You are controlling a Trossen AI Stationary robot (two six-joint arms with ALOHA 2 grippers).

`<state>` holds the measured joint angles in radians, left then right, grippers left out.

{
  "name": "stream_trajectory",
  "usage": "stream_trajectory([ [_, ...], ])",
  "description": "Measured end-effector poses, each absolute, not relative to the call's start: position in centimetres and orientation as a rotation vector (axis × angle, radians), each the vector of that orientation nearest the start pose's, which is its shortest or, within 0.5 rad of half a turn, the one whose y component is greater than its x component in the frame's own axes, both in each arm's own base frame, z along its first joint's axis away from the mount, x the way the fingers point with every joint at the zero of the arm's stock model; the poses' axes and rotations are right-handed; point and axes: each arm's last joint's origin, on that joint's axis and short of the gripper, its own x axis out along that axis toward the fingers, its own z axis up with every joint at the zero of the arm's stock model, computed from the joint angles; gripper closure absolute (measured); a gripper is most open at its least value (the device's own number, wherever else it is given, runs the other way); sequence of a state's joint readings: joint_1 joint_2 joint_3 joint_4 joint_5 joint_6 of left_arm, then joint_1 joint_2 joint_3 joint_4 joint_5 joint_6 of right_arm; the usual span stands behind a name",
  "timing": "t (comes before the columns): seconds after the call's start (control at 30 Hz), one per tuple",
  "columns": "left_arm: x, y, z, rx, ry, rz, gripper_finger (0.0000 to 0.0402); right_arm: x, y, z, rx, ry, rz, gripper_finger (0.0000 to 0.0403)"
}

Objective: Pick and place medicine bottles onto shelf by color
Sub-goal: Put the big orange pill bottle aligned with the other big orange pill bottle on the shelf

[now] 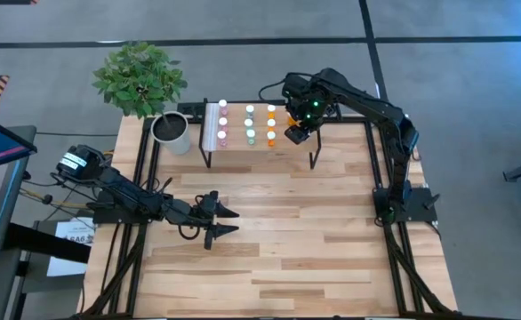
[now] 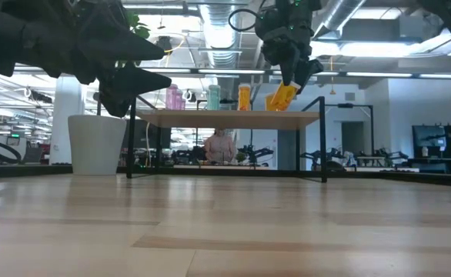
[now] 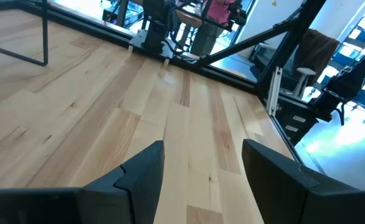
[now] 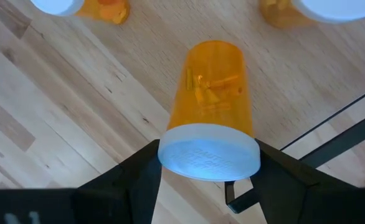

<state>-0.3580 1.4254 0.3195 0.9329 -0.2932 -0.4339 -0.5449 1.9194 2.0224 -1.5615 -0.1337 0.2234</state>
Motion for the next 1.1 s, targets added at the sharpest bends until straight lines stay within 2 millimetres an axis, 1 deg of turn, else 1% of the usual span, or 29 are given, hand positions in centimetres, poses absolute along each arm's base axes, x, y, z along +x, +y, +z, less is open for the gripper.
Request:
stream_trajectory([
  [1.1, 22.73, -7.61, 15.66, -0.378, 0.173, -0.028, 0.0198, 30.91, -18.17, 34.07, 0.670, 1.352, -0.460, 0.0157],
])
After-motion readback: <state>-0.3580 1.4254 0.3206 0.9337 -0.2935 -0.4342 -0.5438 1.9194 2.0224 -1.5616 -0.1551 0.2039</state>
